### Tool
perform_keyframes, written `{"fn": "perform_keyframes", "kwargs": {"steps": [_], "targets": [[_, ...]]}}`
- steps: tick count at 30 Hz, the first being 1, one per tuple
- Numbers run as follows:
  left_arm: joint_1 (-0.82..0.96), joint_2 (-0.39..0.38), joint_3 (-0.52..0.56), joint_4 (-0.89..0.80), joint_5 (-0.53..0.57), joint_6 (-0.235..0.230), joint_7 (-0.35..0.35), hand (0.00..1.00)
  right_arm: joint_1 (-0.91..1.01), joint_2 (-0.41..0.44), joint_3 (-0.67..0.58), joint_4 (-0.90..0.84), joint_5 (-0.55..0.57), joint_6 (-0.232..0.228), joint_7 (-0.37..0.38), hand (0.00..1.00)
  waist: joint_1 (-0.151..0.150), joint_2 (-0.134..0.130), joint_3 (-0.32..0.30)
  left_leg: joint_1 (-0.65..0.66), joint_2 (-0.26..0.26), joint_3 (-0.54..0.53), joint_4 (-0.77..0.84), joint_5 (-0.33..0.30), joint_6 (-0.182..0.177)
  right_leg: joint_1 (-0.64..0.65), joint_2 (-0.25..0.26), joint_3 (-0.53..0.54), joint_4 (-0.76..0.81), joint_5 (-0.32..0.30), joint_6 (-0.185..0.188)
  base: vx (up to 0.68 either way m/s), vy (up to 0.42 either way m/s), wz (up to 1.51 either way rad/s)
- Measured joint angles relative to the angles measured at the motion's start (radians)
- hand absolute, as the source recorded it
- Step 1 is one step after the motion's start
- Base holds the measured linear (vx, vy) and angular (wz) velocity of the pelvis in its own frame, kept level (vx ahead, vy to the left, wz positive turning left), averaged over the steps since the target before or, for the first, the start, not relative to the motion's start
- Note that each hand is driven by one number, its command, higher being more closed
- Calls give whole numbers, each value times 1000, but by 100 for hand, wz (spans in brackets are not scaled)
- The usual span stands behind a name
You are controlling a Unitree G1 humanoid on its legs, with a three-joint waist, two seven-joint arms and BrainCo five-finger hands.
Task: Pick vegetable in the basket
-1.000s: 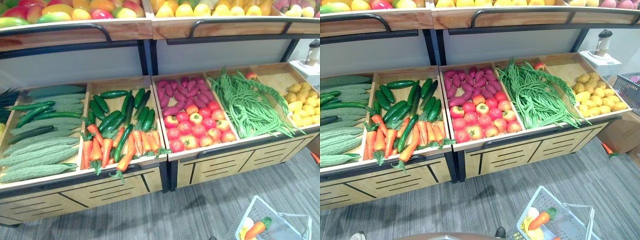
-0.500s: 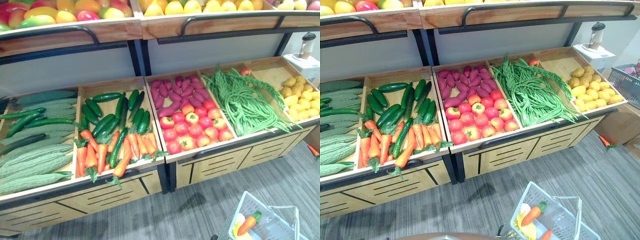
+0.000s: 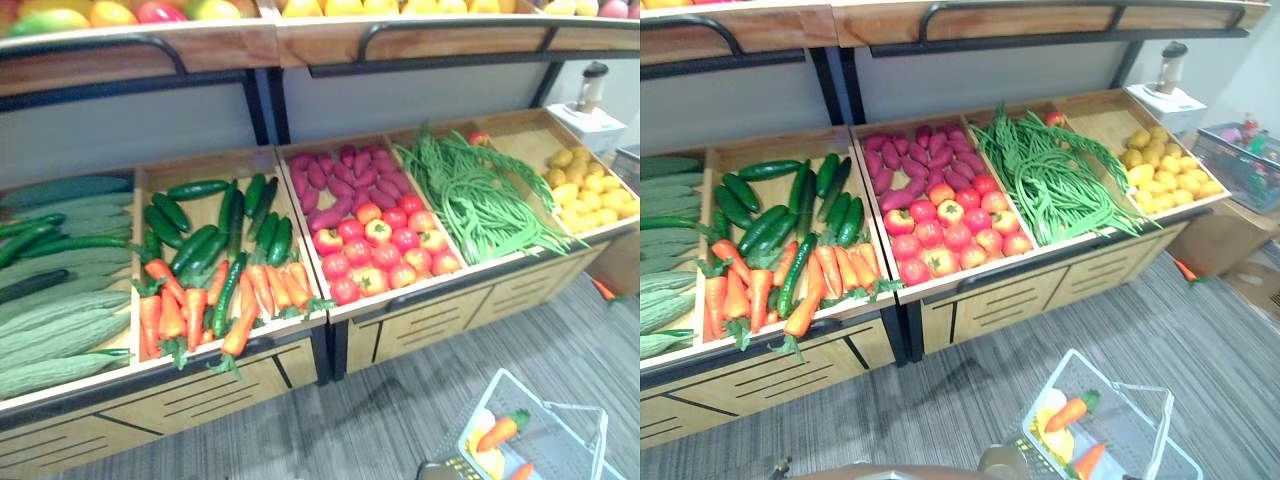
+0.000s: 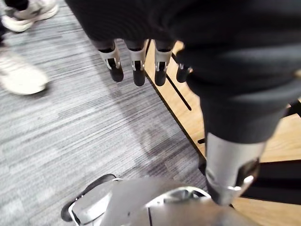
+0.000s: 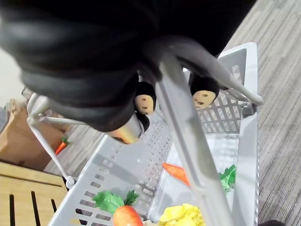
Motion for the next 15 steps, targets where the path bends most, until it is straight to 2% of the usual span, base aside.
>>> {"fn": "perform_keyframes", "kwargs": {"steps": [1, 2, 3, 4, 6, 7, 9, 10, 12, 13, 14, 15], "targets": [[-5, 3, 0, -1, -1, 0, 0, 0, 0, 23, 9, -24, 5, -2, -4, 100, -1, 2, 7, 3, 10, 51, -3, 0, 10, -8, 18, 12, -59, 80, 0, -224, 223, -118], [-7, 2, 0, -2, -1, 0, 0, 0, -2, 37, 19, -38, 6, -2, -4, 100, 0, 26, 5, 5, 25, 101, -14, 7, 27, -6, 35, 12, -135, 160, -6, -188, 197, -108], [-9, -5, -1, -3, 0, -1, 0, 0, -7, 43, 33, -42, 11, -3, -5, 100, 0, 26, 10, 6, 33, 137, -22, 15, 41, -20, 27, -14, -113, 144, -25, -209, 209, -112], [-21, -6, -2, -6, 0, -1, -2, 0, -17, 48, 43, -42, 26, -1, -2, 100, -2, 19, 32, 28, 25, 200, -59, 34, 55, -54, -17, -143, 101, 7, -98, -143, 154, -94], [-9, -4, -16, -8, 0, -1, -5, 0, -14, 47, 48, -37, 26, -1, -5, 100, 1, 24, 39, 73, 22, 284, -106, 64, 66, -27, -70, -281, 279, -84, -144, -75, 120, -118], [-5, -3, -21, -8, 0, 0, -5, 0, -18, 46, 55, -31, 25, -1, -7, 100, 2, 23, 39, 90, 19, 337, -131, 80, 70, 5, -105, -339, 339, -107, -149, -5, 45, -134], [-3, 0, -20, -3, -1, 0, -5, 0, -32, 44, 73, -20, 24, -1, -7, 100, 3, 16, 37, 94, 15, 396, -138, 91, 68, 39, -149, -388, 356, -120, -147, 9, -48, -116], [-4, 6, -21, 4, -2, 0, -5, 0, -55, 38, 86, 0, 23, -4, -9, 100, 5, 11, 35, 90, 24, 442, -126, 91, 68, 47, -170, -418, 333, -138, -128, 10, -167, -132], [-16, 10, -27, 24, -3, 1, -5, 0, -85, 14, 115, 26, 24, 0, -9, 100, -1, 7, 38, 90, 61, 513, -71, 90, 67, 29, -172, -477, 317, -193, -117, 18, -248, -120], [-24, 8, -27, 33, -4, 1, -3, 0, -88, 5, 120, 35, 24, 0, -9, 100, -3, 12, 40, 91, 76, 532, -50, 90, 66, 27, -157, -492, 300, -201, -111, 33, -267, -120], [-33, -4, -26, 42, -3, 2, -4, 0, -100, -17, 143, 43, 23, -1, -10, 100, 6, 46, 30, 92, 108, 559, -36, 93, 62, 18, -104, -502, 241, -201, -110, 35, -278, -158], [-37, -18, -27, 49, -3, 1, -4, 0, -119, -29, 167, 43, 23, -2, -8, 100, 12, 66, 25, 100, 132, 603, -36, 109, 39, 8, -66, -509, 189, -205, -116, 34, -280, -167]]}}
